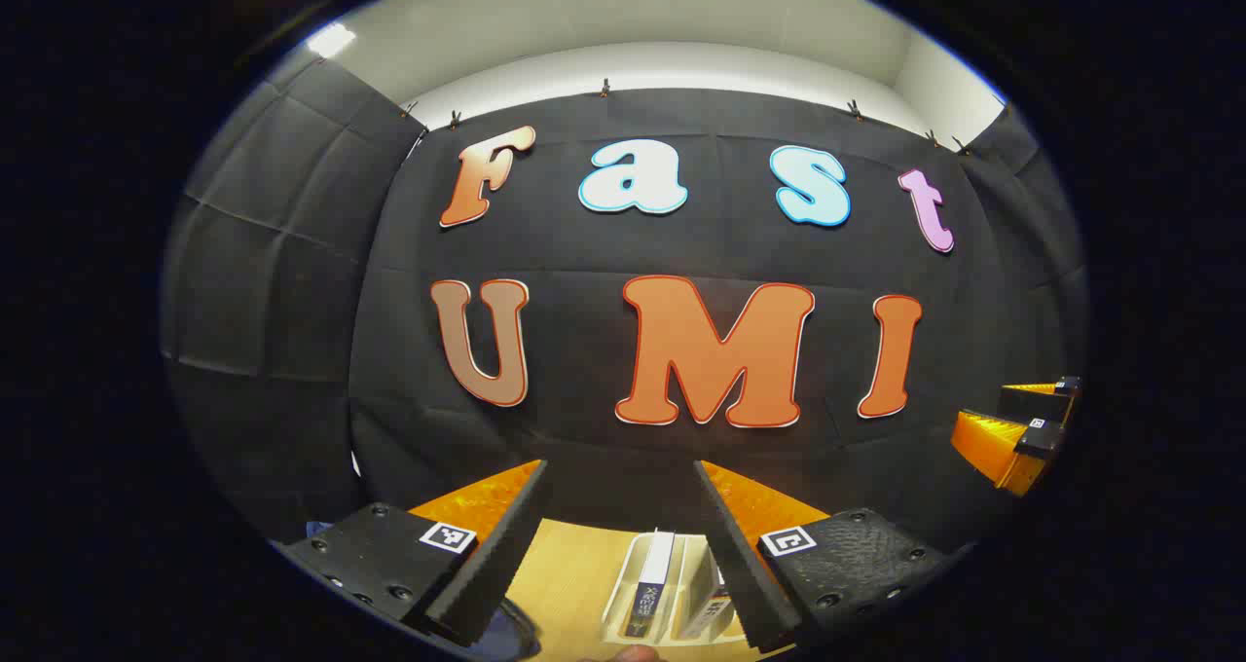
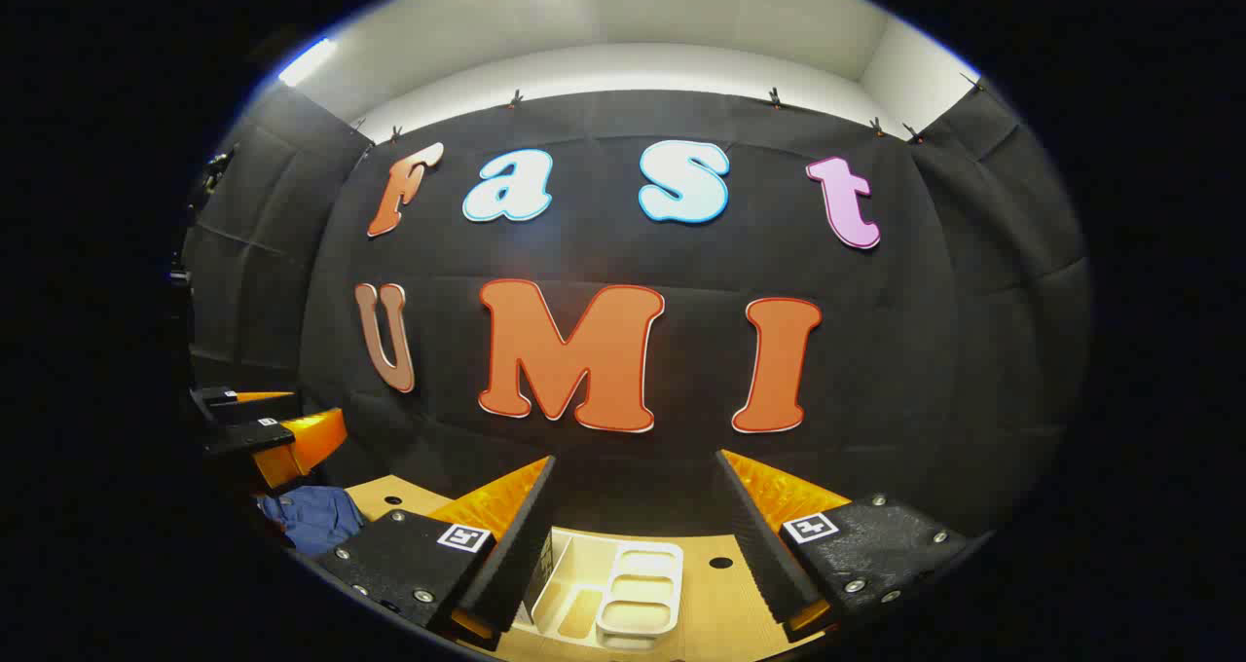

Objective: Open the schoolbag, grab two books from the bookshelf and put them into the schoolbag.

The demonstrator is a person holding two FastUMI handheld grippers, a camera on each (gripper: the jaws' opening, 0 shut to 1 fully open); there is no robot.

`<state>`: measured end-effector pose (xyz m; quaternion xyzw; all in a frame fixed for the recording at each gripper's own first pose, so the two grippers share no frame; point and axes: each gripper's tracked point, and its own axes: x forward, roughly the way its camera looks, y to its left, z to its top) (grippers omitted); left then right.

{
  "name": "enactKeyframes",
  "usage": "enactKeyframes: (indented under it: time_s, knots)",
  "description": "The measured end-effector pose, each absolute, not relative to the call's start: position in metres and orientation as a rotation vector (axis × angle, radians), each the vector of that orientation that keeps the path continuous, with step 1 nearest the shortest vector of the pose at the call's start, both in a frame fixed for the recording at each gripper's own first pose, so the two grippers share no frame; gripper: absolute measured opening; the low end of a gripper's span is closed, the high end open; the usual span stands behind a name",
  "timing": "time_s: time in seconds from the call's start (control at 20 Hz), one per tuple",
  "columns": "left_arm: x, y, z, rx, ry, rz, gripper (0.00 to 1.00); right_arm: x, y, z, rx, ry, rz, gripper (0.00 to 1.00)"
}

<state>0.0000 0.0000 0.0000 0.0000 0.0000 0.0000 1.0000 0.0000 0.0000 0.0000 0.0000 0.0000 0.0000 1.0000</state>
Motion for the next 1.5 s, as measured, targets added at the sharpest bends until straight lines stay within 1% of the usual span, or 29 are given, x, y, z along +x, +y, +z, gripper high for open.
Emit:
enactKeyframes:
  time_s: [0.05,0.1,0.15,0.4,0.45,0.5,0.55,0.6,0.75,1.0,1.05,1.1,1.2,1.25,1.5]
  knots:
    - [0.001,0.003,-0.002,0.010,-0.004,-0.011,0.87,0.000,0.005,-0.002,0.014,0.003,-0.009,1.00]
    - [0.003,0.007,-0.002,0.009,-0.010,-0.025,0.87,0.003,0.009,-0.003,0.024,0.002,-0.022,0.93]
    - [0.005,0.008,-0.005,0.004,-0.003,-0.040,0.87,0.005,0.011,-0.005,0.027,0.013,-0.036,0.93]
    - [0.010,0.015,-0.018,-0.026,0.018,-0.063,0.87,0.007,0.012,-0.006,-0.002,0.000,-0.081,0.93]
    - [0.012,0.013,-0.019,-0.034,0.022,-0.067,0.87,0.007,0.013,-0.004,-0.005,-0.008,-0.084,0.93]
    - [0.014,0.012,-0.023,-0.039,0.030,-0.074,0.90,0.007,0.013,-0.004,-0.009,-0.013,-0.088,0.93]
    - [0.015,0.009,-0.025,-0.043,0.034,-0.081,0.90,0.007,0.014,-0.004,-0.008,-0.015,-0.088,0.93]
    - [0.017,0.009,-0.027,-0.048,0.038,-0.079,0.87,0.008,0.014,-0.004,-0.007,-0.017,-0.088,0.93]
    - [0.020,0.003,-0.032,-0.059,0.054,-0.081,0.87,0.008,0.014,-0.001,-0.007,-0.035,-0.078,0.93]
    - [0.019,-0.009,-0.033,-0.048,0.052,-0.093,0.87,0.011,0.017,-0.008,0.001,-0.022,-0.056,0.93]
    - [0.018,-0.012,-0.034,-0.044,0.054,-0.097,0.91,0.011,0.016,-0.009,0.001,-0.021,-0.055,0.93]
    - [0.015,-0.014,-0.037,-0.038,0.055,-0.099,0.87,0.012,0.017,-0.010,0.003,-0.018,-0.052,0.93]
    - [0.013,-0.017,-0.039,-0.018,0.058,-0.101,0.87,0.013,0.018,-0.013,0.010,-0.007,-0.048,0.93]
    - [0.011,-0.018,-0.040,-0.012,0.058,-0.101,0.91,0.013,0.018,-0.014,0.015,-0.002,-0.046,0.93]
    - [0.009,-0.026,-0.049,-0.013,0.073,-0.112,0.91,0.017,0.024,-0.020,0.025,0.023,-0.038,0.93]
